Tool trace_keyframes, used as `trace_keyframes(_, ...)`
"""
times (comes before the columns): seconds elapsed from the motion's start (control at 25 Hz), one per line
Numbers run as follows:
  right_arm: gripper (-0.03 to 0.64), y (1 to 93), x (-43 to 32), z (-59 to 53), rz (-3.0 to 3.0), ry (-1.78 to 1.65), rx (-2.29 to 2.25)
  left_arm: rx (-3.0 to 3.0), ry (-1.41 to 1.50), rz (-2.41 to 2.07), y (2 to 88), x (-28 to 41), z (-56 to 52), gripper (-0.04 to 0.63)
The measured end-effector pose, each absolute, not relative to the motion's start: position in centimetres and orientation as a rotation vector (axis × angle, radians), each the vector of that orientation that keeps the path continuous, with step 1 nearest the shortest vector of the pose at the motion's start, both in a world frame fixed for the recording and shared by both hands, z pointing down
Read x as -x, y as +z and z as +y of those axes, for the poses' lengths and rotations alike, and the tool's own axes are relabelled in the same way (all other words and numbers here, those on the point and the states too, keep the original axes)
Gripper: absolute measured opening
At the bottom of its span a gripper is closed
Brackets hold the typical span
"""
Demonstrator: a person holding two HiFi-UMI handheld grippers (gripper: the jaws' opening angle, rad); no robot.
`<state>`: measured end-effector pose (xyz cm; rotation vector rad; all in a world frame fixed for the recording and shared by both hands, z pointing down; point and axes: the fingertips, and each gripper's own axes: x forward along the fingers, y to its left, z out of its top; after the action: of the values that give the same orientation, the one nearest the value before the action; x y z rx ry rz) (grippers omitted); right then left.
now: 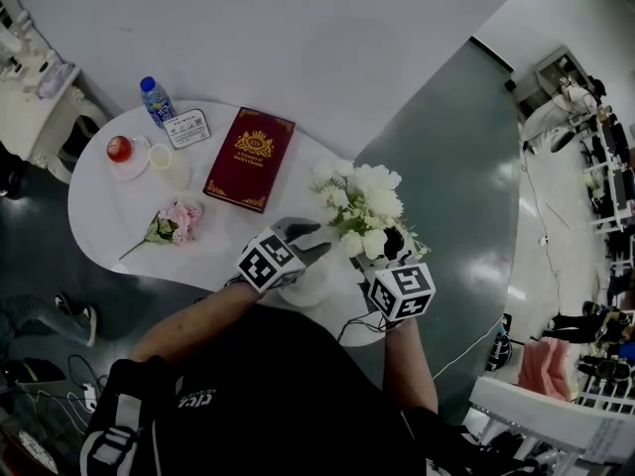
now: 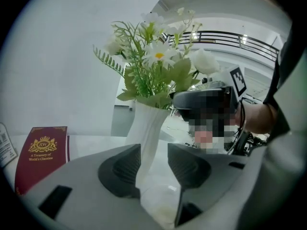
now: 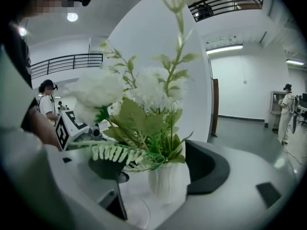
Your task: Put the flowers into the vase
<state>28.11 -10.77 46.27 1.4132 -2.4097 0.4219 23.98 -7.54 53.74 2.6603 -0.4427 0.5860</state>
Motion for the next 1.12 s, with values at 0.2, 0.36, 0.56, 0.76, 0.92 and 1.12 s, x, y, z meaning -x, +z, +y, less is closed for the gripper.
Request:
trace_keyframes(0.2, 0.357, 46.4, -28.2, -10.3, -2.401, 0.413, -1.399, -2.659, 0.589, -0.450, 53.8, -23.9, -7.6, 0.166)
trace_keyframes(0.36, 0.357, 46.6, -28.7, -9.9, -2.395, 0.421, -1.396, -2.653, 0.593, -0.450, 54.0, -23.9, -7.4, 0.166)
trace_keyframes(0.56, 0.357, 47.3, -29.2, -9.4, -2.384, 0.456, -1.389, -2.649, 0.590, -0.451, 53.9, -24.0, -7.4, 0.166)
trace_keyframes(0.76, 0.357, 48.3, -29.4, -8.8, -2.376, 0.496, -1.378, -2.649, 0.588, -0.453, 53.9, -24.0, -7.4, 0.166)
trace_keyframes(0.92, 0.357, 49.5, -29.6, -8.1, -2.362, 0.534, -1.365, -2.649, 0.587, -0.459, 53.8, -23.8, -7.3, 0.166)
trace_keyframes(1.12, 0.357, 49.9, -30.4, -7.0, -2.364, 0.568, -1.373, -2.653, 0.587, -0.491, 53.5, -23.4, -7.4, 0.166)
